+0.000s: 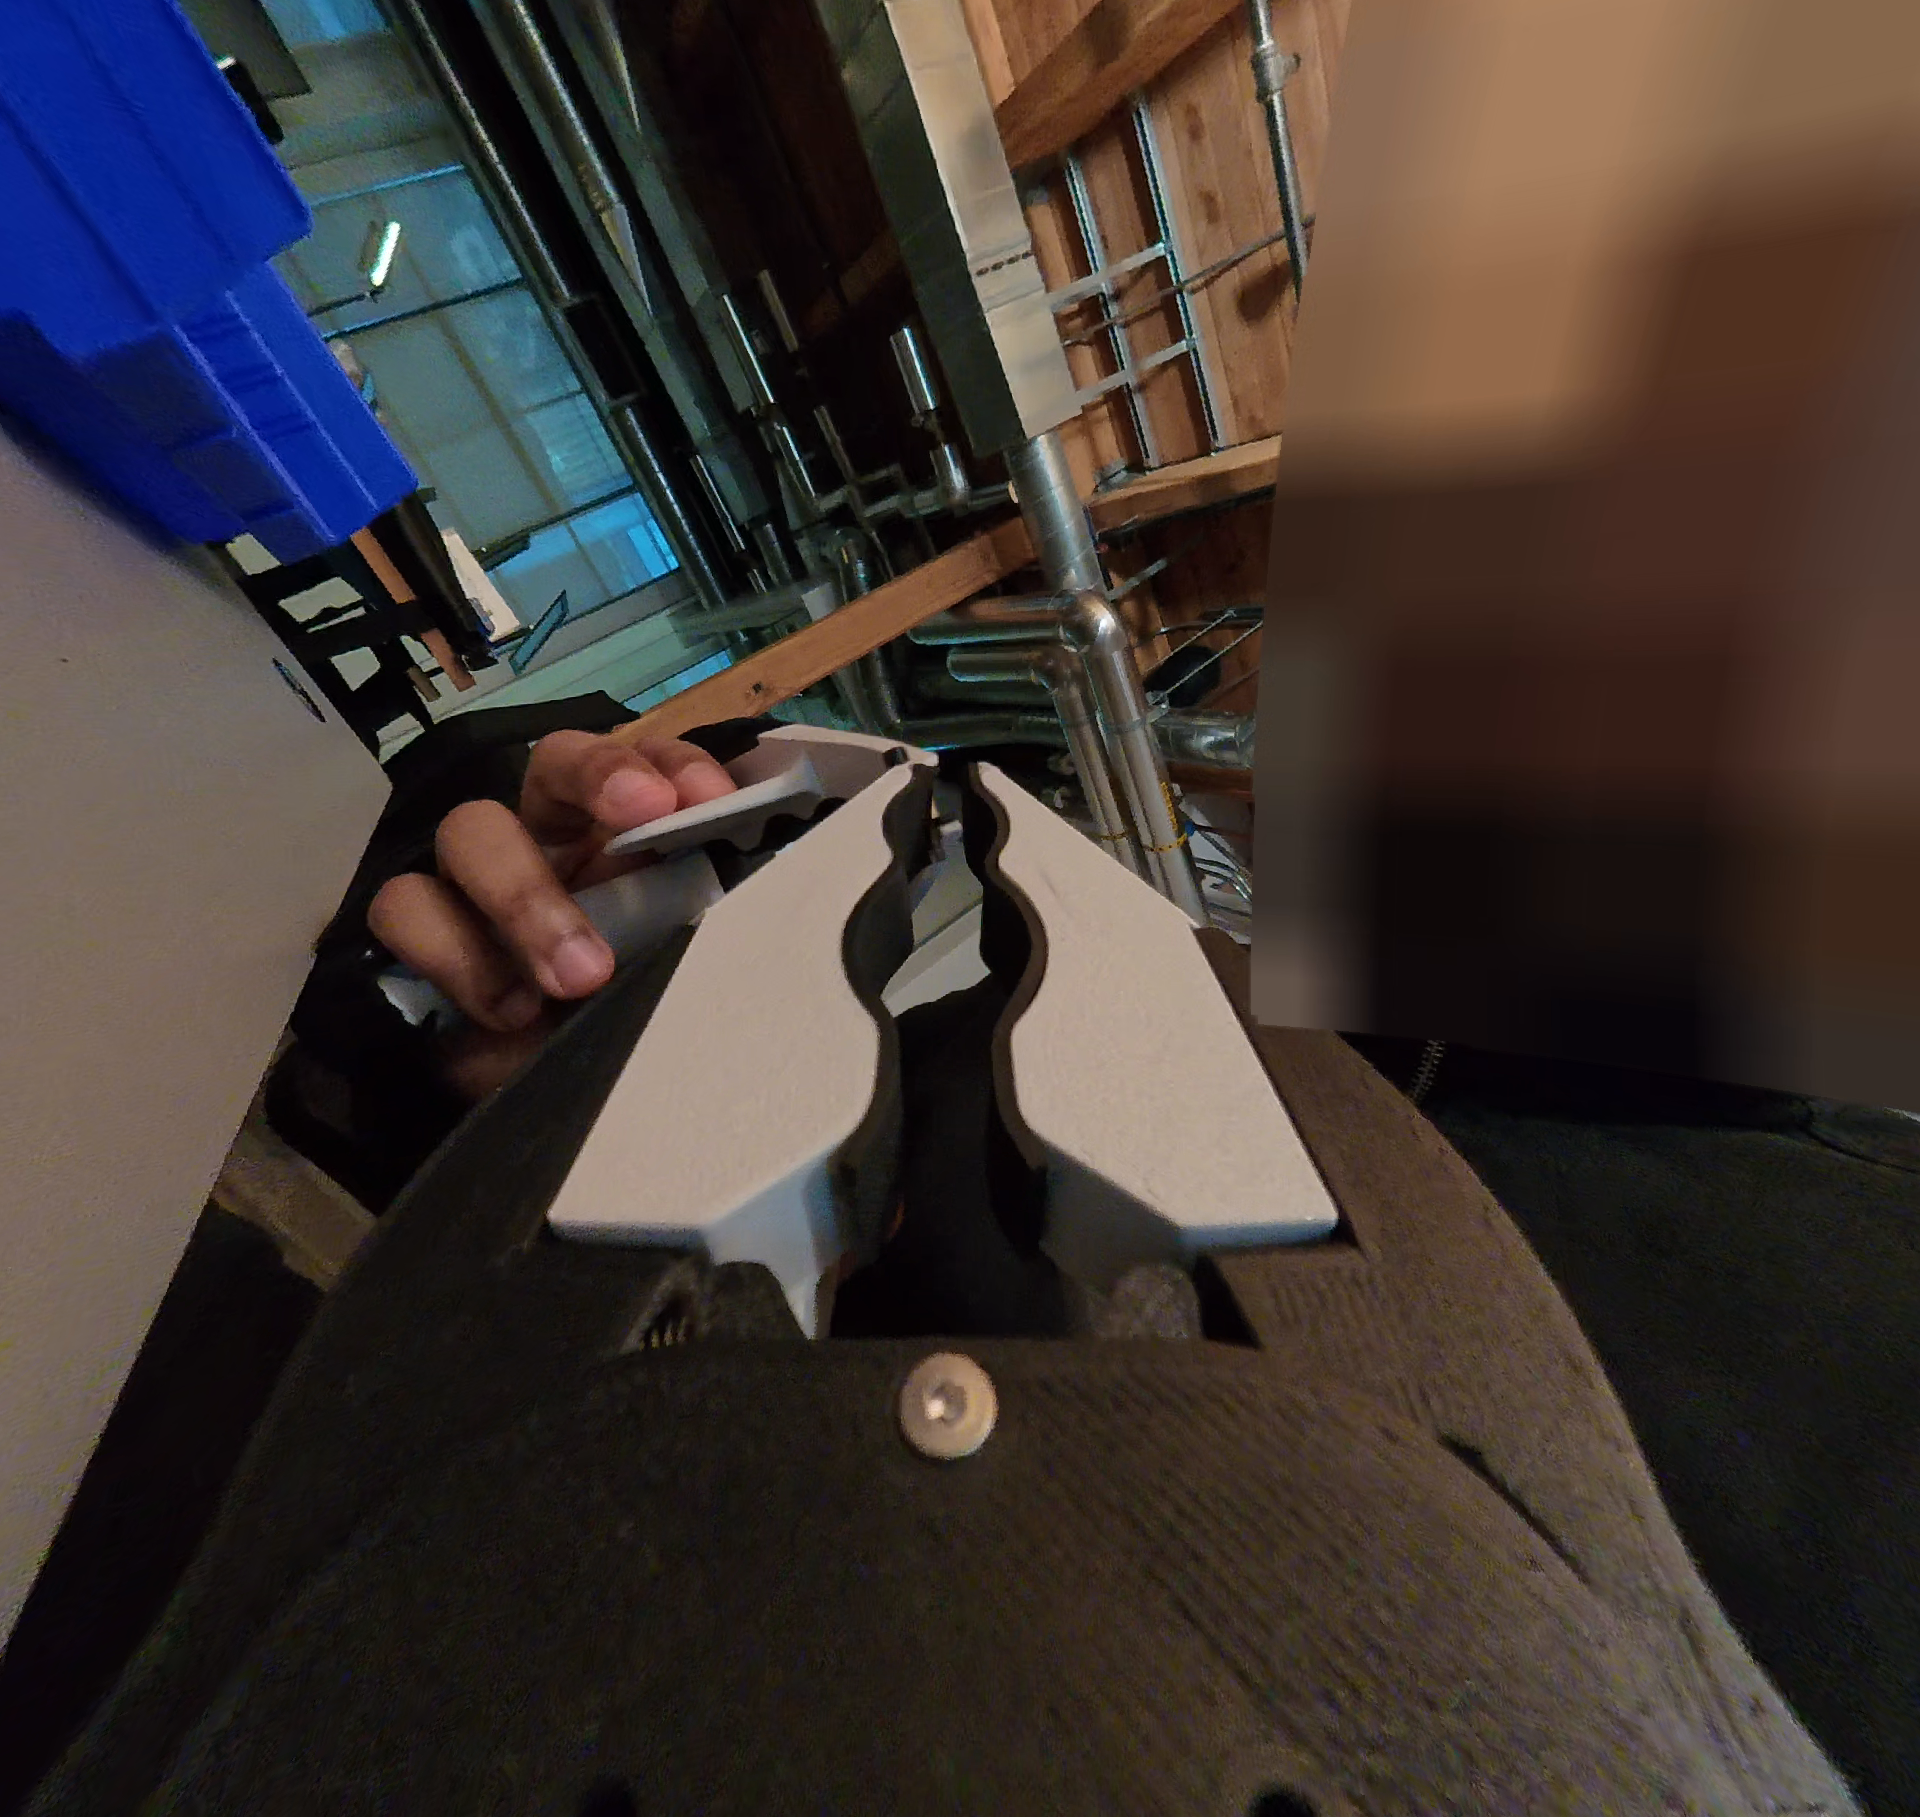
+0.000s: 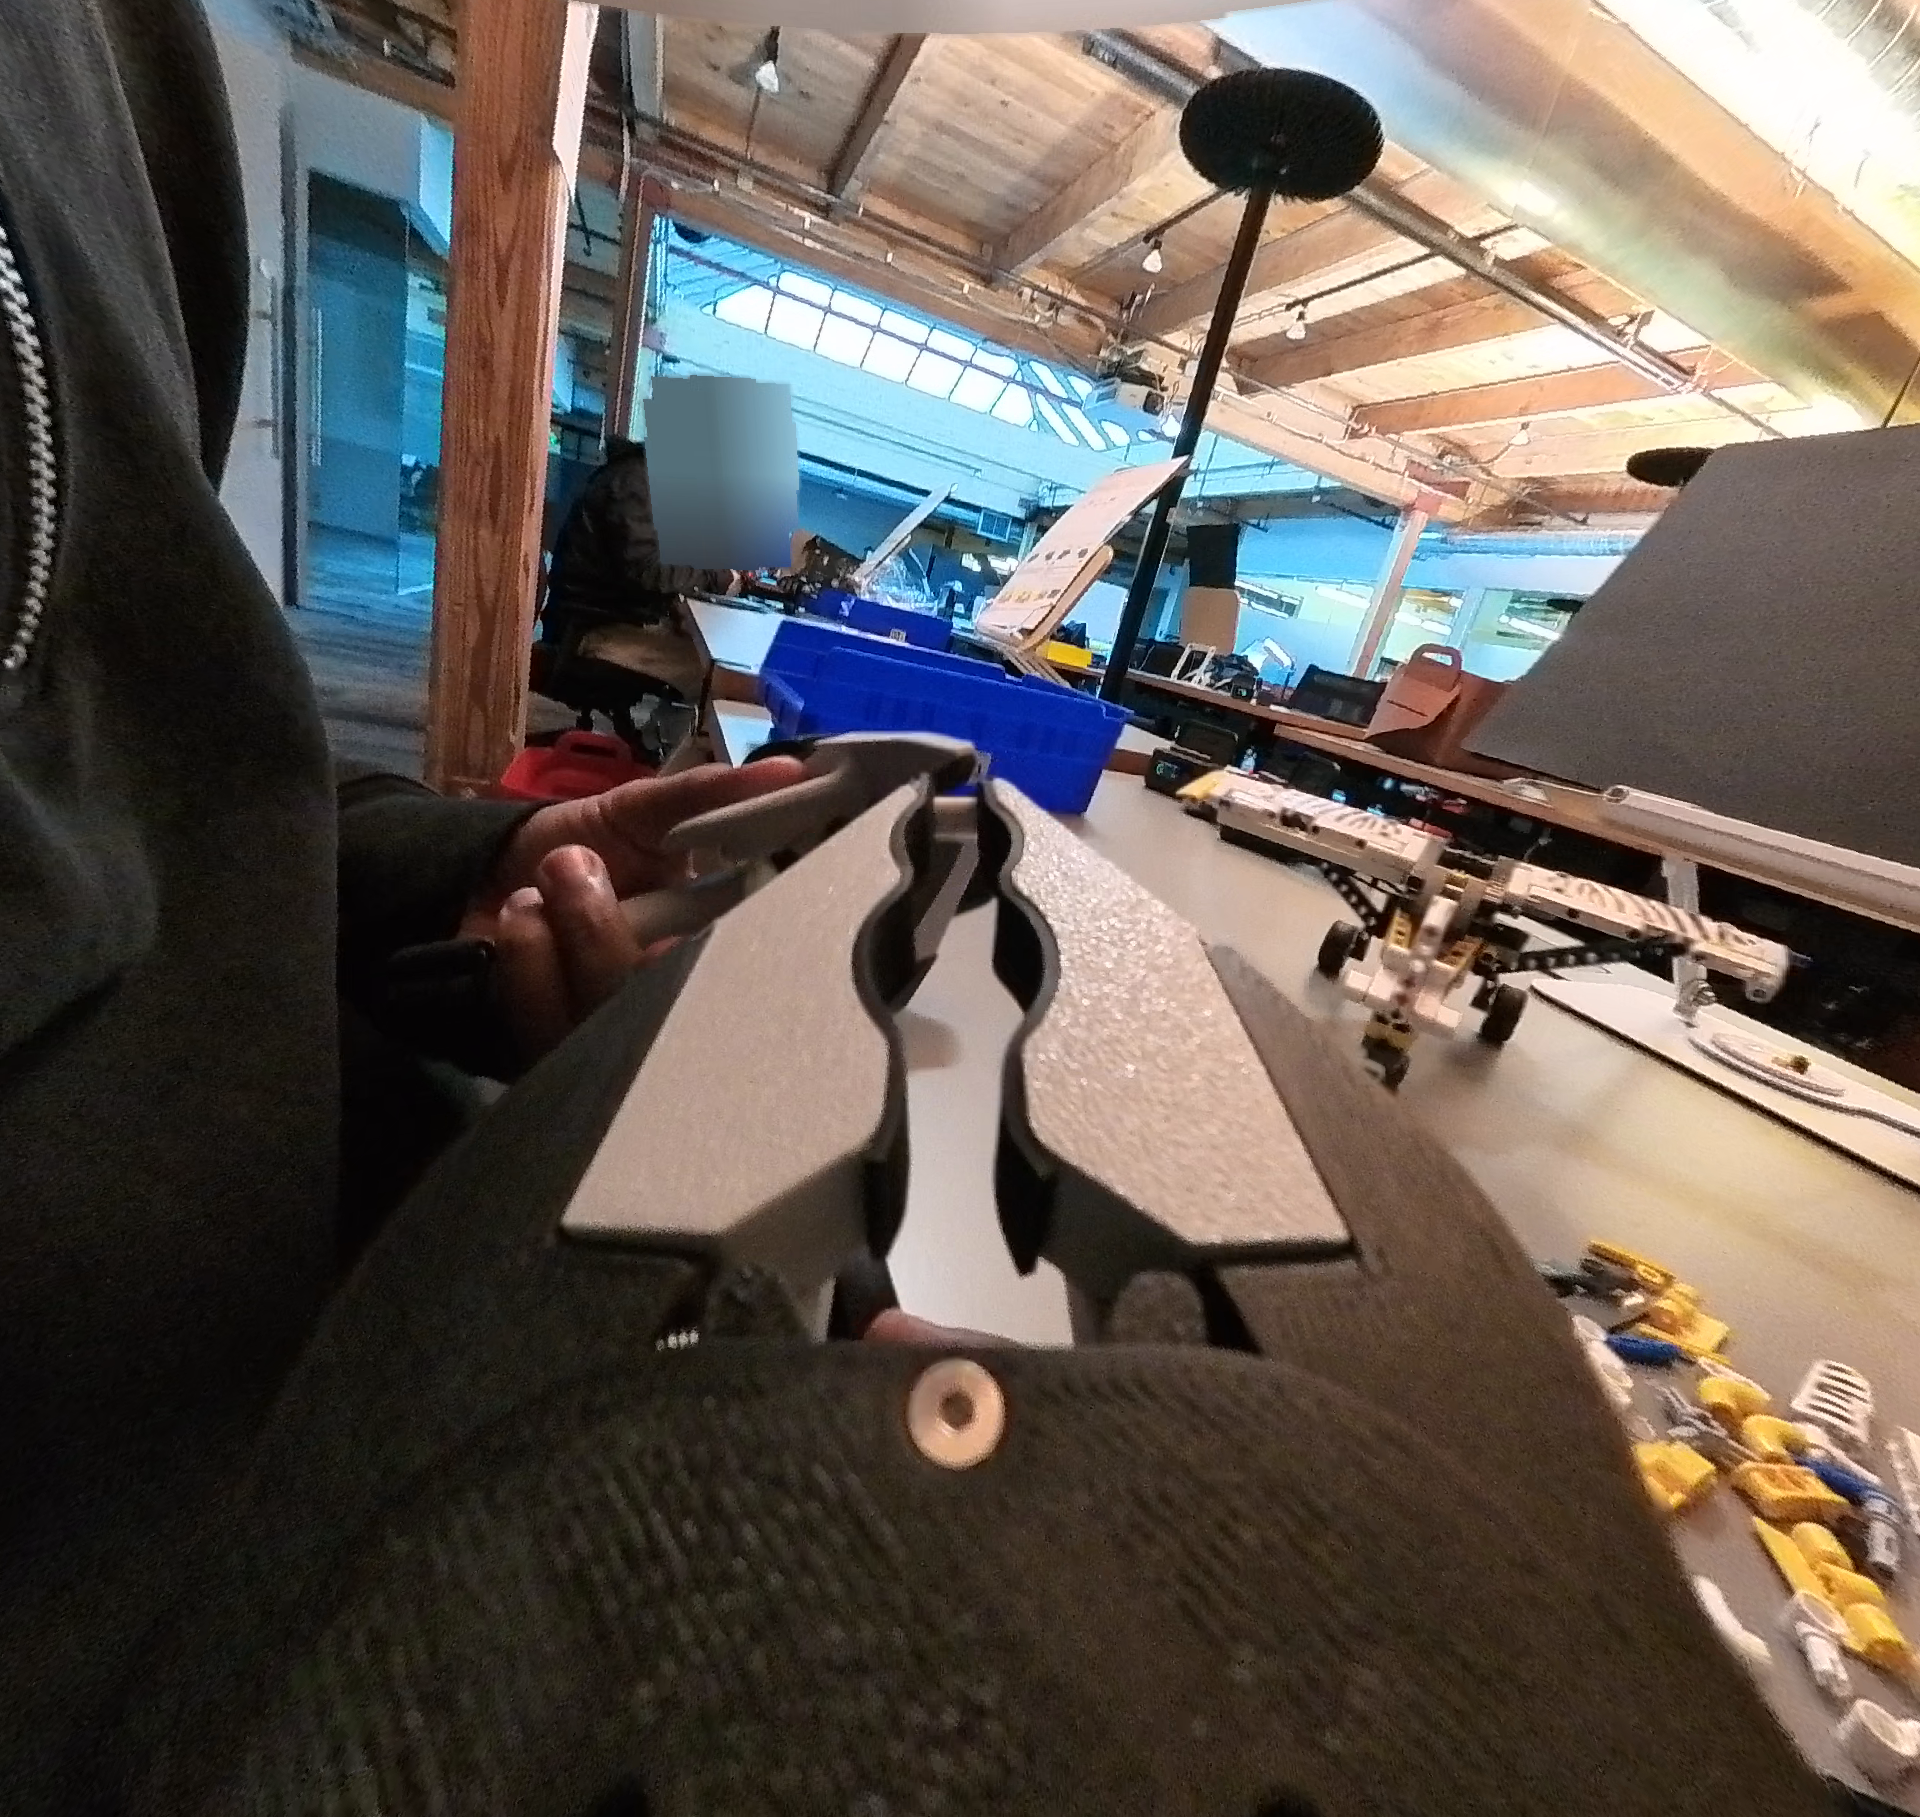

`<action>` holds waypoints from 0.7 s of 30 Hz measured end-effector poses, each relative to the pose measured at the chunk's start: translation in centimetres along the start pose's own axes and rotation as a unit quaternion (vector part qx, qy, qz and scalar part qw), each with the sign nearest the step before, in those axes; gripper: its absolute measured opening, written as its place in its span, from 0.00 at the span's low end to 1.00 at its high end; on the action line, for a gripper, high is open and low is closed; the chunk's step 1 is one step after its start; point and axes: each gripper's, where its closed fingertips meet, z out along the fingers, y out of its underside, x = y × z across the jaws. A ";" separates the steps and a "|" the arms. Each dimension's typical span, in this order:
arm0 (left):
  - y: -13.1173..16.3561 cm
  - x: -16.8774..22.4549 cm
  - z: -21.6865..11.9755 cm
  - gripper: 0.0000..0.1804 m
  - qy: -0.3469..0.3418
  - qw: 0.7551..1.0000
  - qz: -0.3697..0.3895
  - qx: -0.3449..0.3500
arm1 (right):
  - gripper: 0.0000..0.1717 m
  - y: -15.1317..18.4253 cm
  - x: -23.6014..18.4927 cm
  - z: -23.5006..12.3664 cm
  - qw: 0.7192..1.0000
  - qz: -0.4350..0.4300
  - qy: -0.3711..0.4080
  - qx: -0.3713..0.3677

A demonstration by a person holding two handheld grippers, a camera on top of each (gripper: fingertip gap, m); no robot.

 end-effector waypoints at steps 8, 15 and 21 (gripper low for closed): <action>-0.3 -1.1 -0.5 0.09 -0.057 0.998 0.031 -0.016 | 0.03 0.3 -0.2 0.2 1.000 -0.021 0.003 -0.013; 0.9 -0.8 0.2 0.04 -0.052 0.997 0.022 -0.051 | 0.04 0.3 -0.2 0.3 0.999 -0.028 0.008 -0.017; 0.3 -1.4 -0.2 0.03 -0.079 0.995 0.027 -0.050 | 0.15 0.9 0.3 0.4 0.998 -0.033 0.016 -0.052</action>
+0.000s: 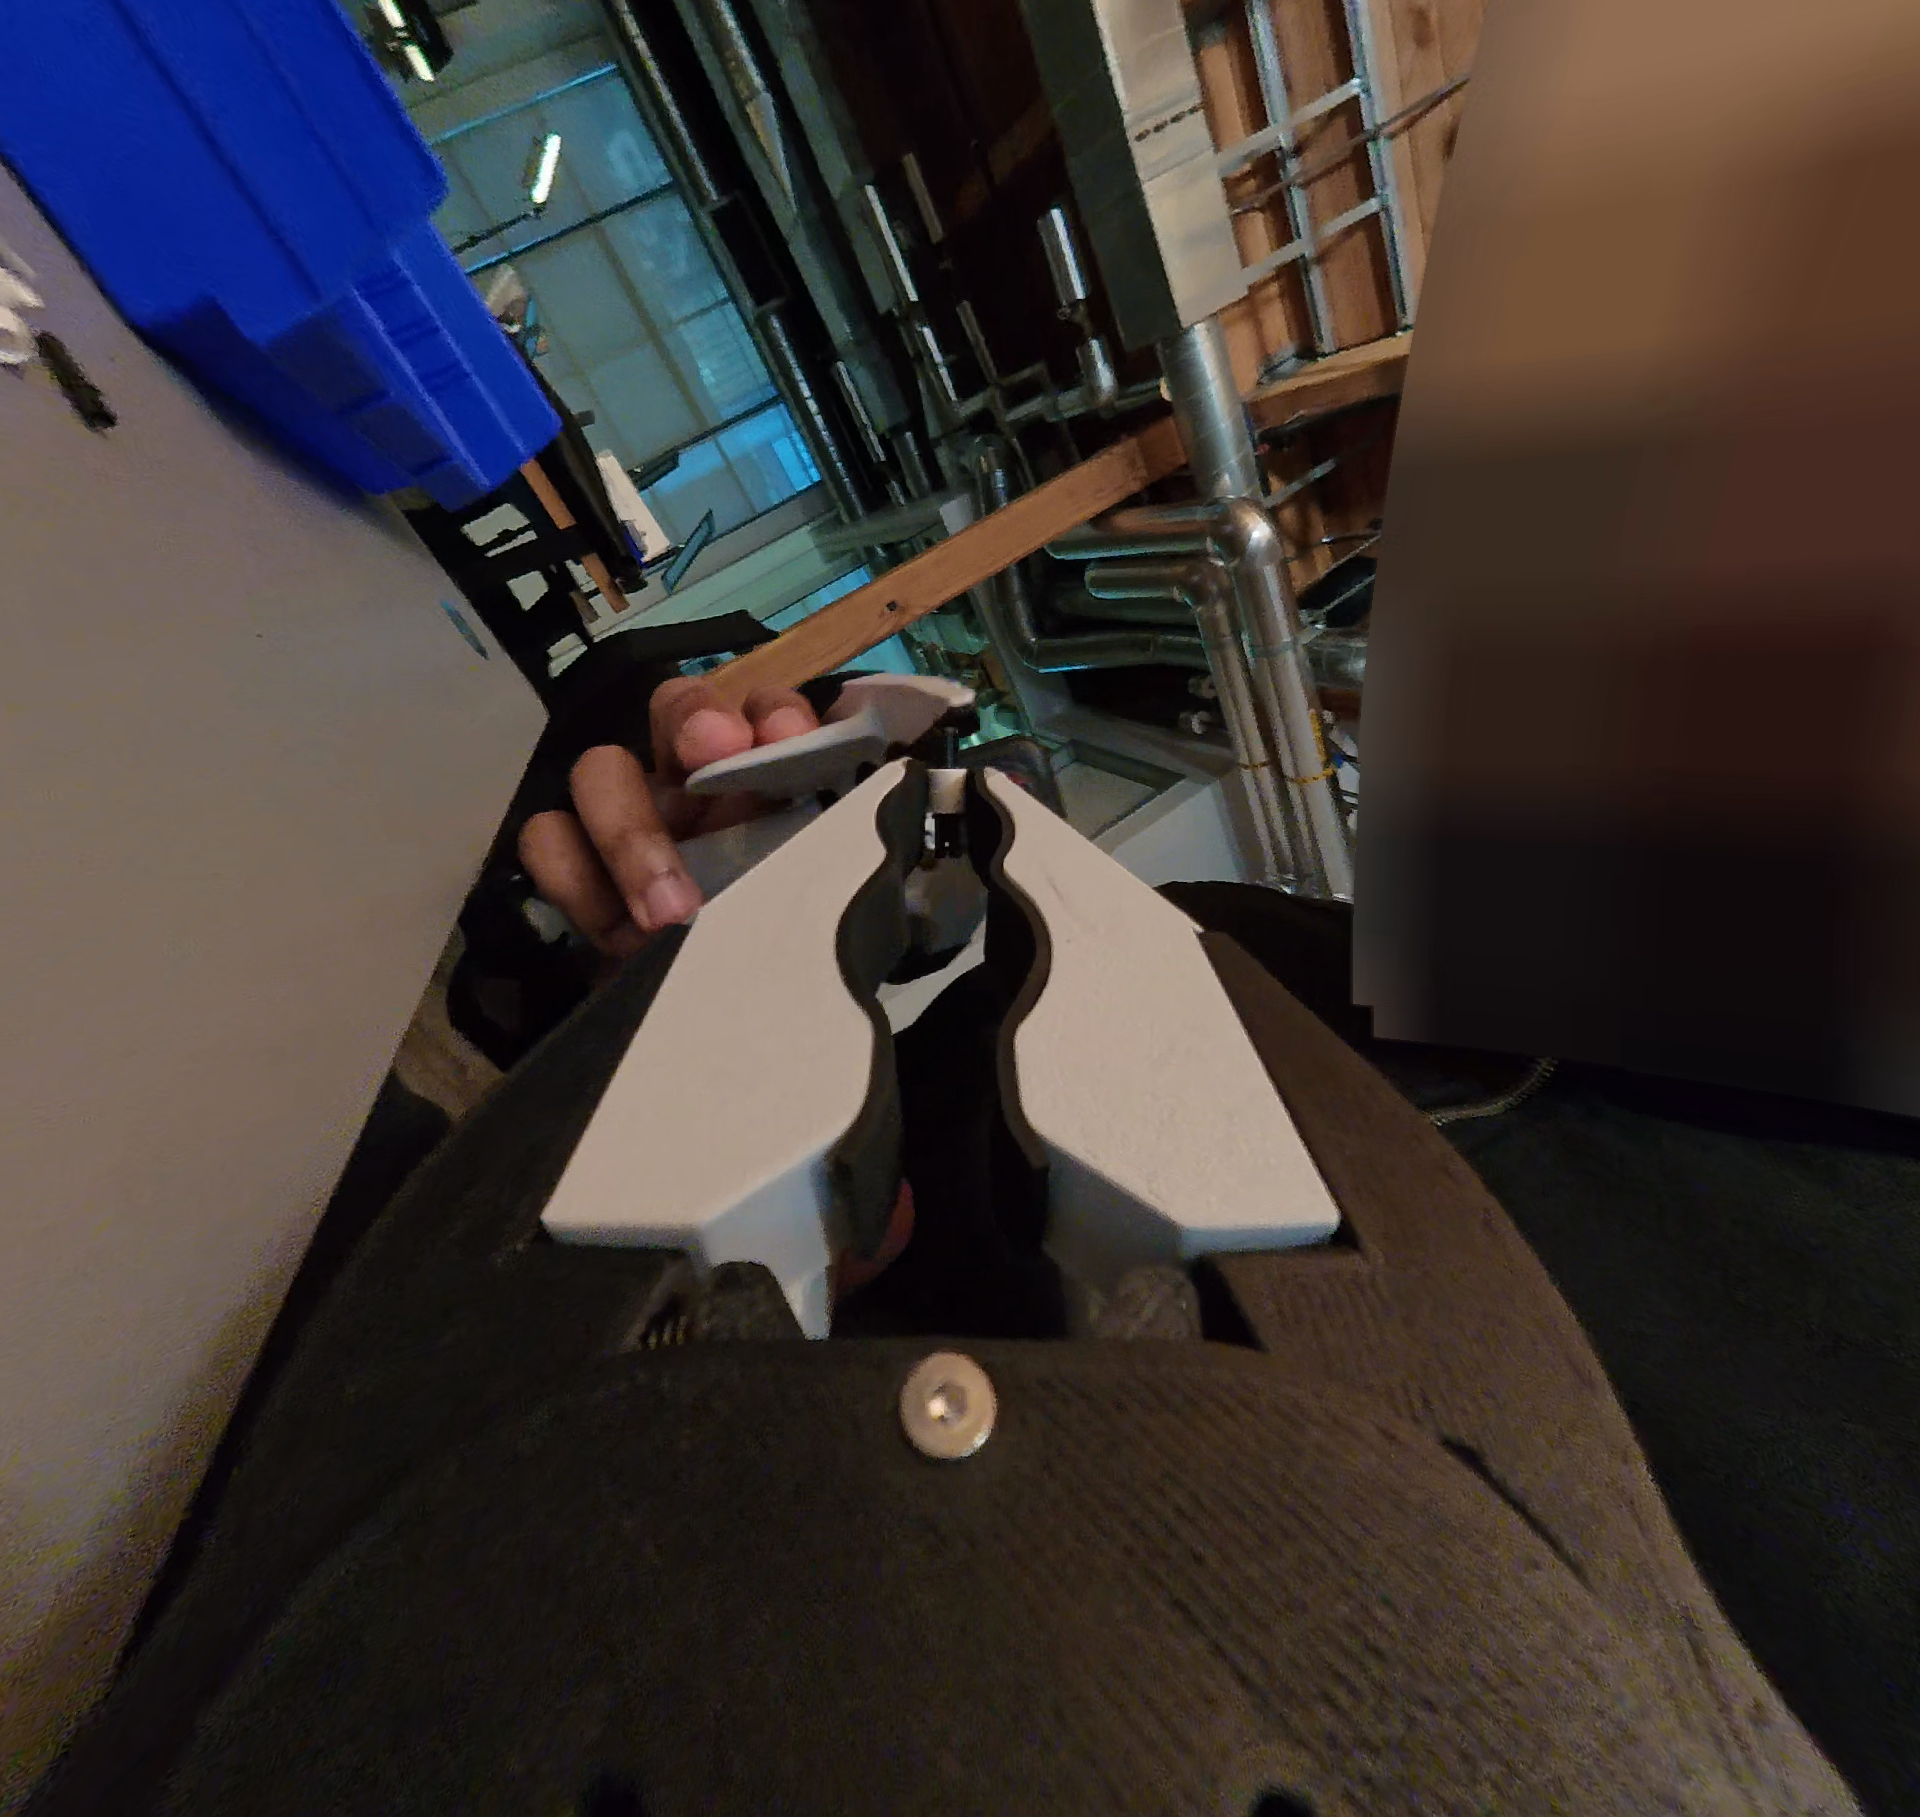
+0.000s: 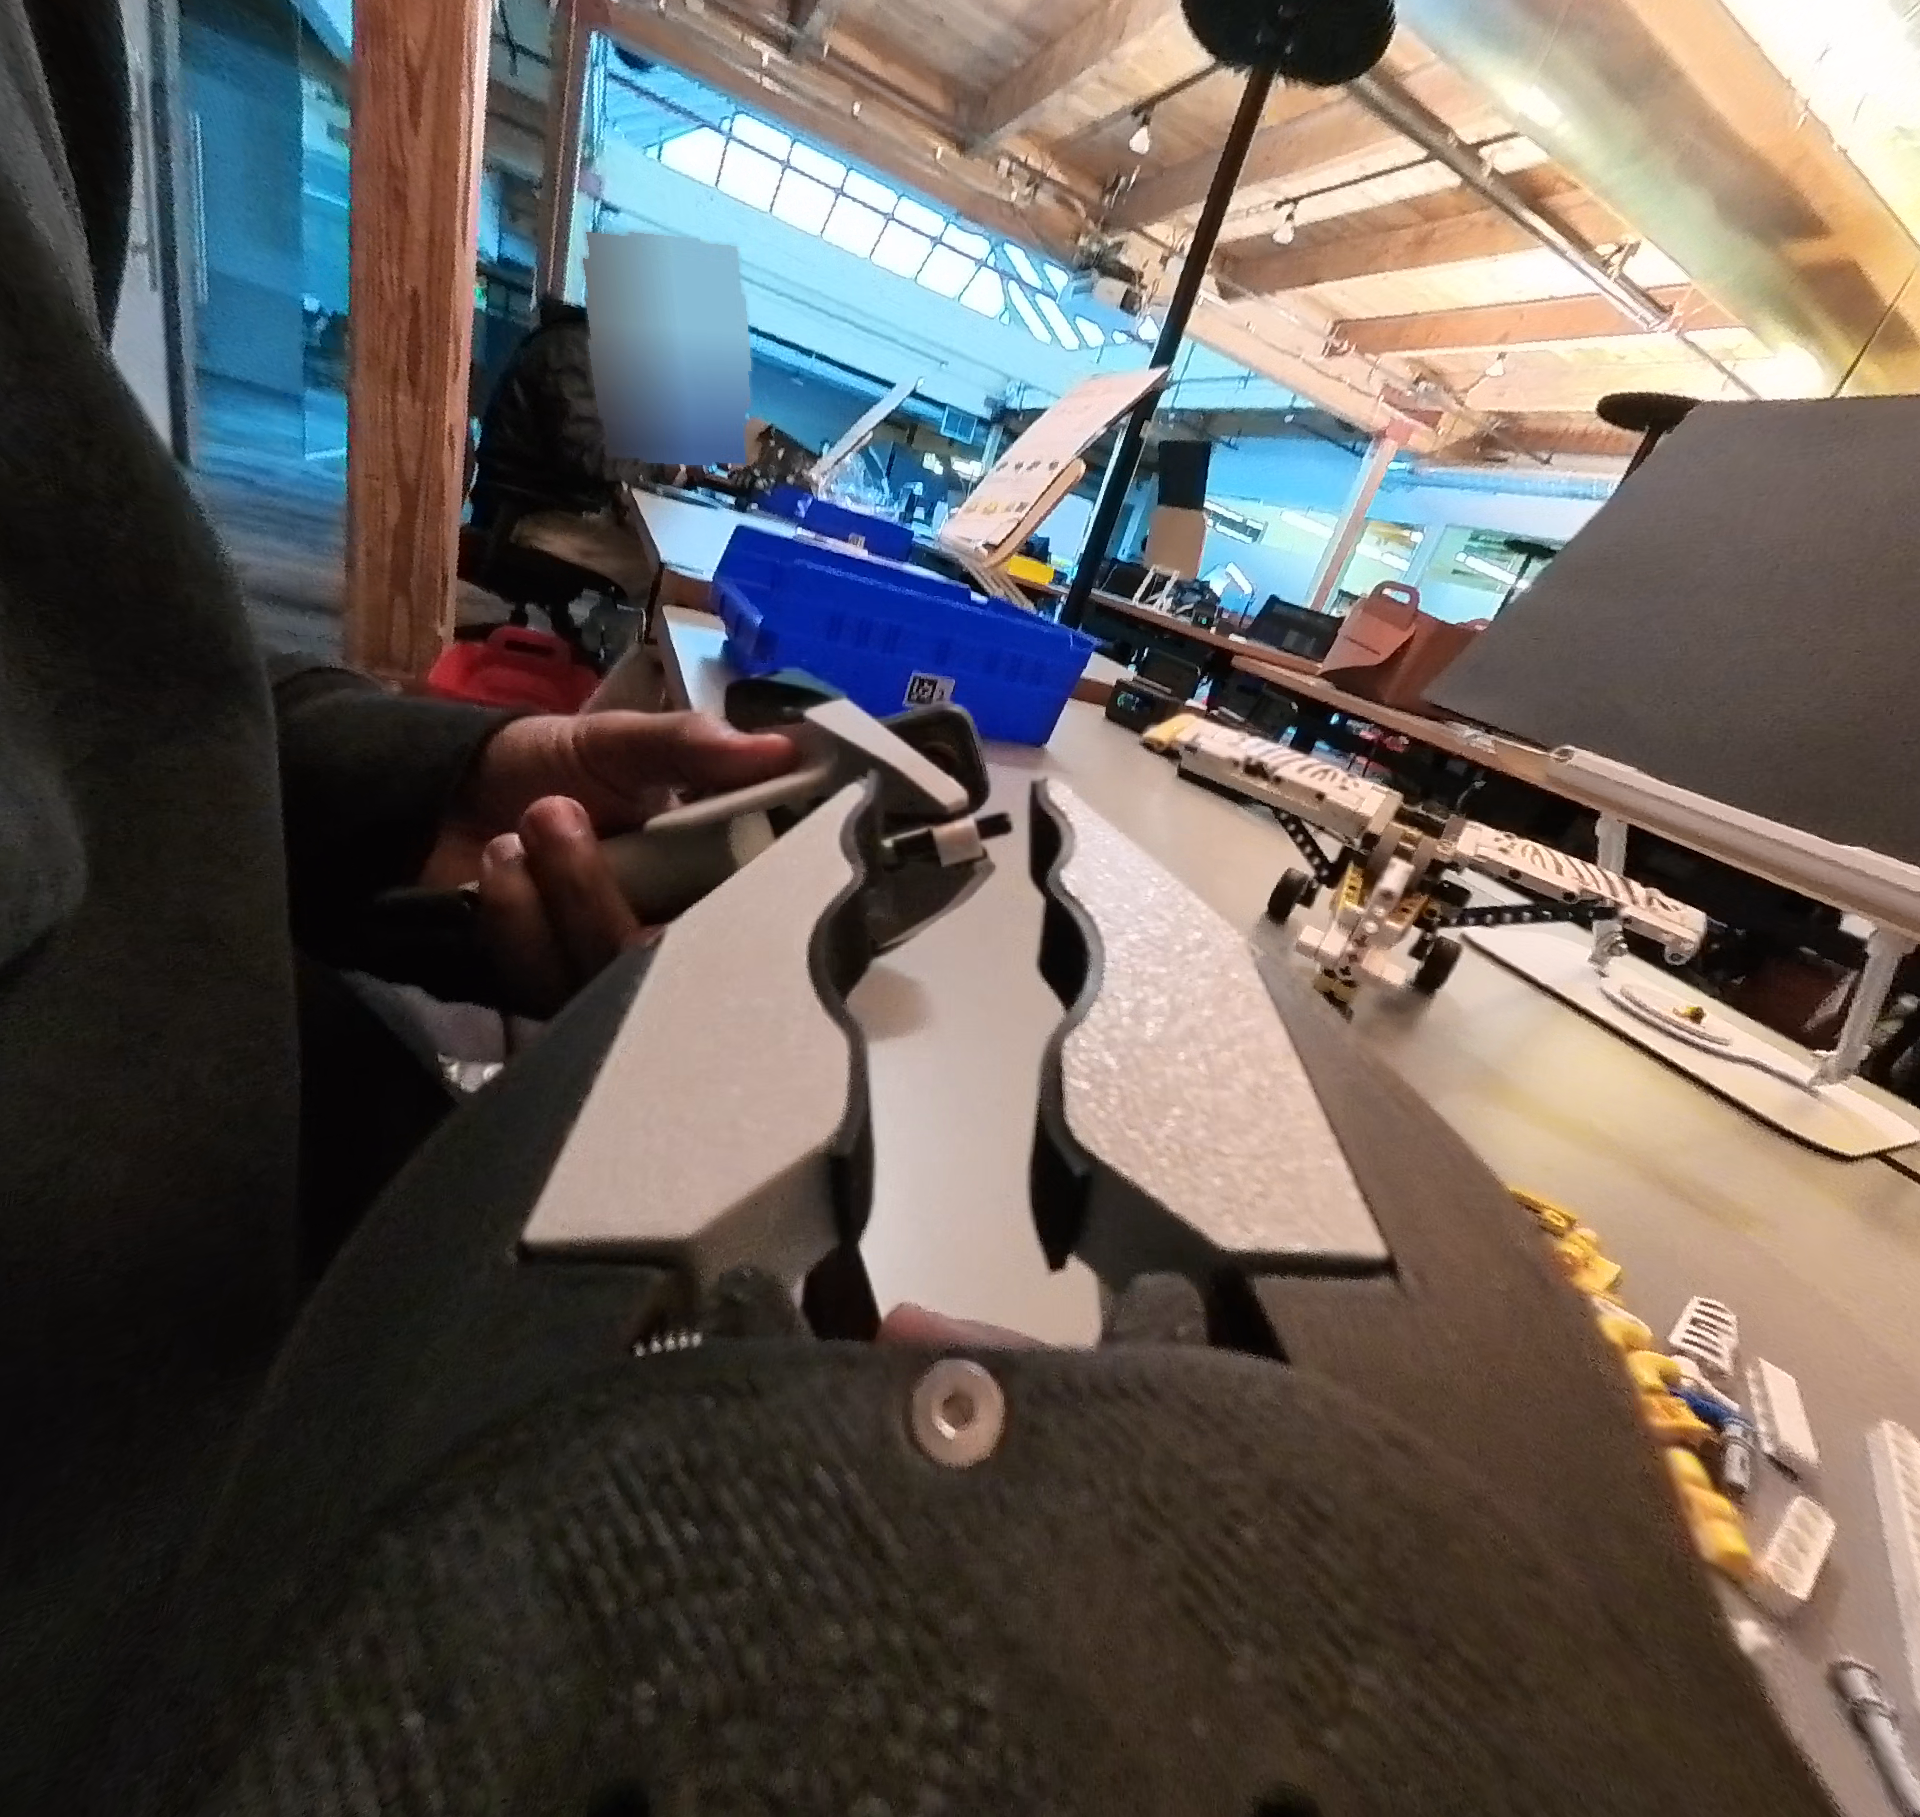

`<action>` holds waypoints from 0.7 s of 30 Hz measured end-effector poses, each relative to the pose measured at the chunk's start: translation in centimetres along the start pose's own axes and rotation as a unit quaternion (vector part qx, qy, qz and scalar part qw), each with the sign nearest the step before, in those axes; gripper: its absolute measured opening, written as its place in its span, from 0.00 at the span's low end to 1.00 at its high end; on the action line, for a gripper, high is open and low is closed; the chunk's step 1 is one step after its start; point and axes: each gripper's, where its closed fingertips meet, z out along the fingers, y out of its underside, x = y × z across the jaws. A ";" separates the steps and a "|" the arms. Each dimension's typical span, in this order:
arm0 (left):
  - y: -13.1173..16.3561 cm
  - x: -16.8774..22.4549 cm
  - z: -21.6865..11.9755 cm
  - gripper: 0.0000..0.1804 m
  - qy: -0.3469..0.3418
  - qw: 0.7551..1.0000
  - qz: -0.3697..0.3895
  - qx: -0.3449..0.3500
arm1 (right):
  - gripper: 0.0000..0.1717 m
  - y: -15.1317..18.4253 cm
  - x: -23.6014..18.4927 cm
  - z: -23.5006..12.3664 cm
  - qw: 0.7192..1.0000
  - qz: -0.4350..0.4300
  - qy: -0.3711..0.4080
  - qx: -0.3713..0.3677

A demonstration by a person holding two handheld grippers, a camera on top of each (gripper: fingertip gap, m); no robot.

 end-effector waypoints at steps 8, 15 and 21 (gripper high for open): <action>0.8 -1.3 -0.5 0.03 -0.037 0.999 -0.007 -0.035 | 0.16 2.8 -0.7 -0.6 0.988 -0.094 -0.029 -0.119; 1.9 -2.4 -0.7 0.03 -0.077 0.994 -0.008 -0.083 | 0.13 3.4 -0.8 -1.4 0.982 -0.120 -0.048 -0.140; 2.5 -2.9 -1.0 0.03 -0.098 0.989 -0.012 -0.111 | 0.10 3.9 -1.7 -1.6 0.979 -0.114 -0.074 -0.149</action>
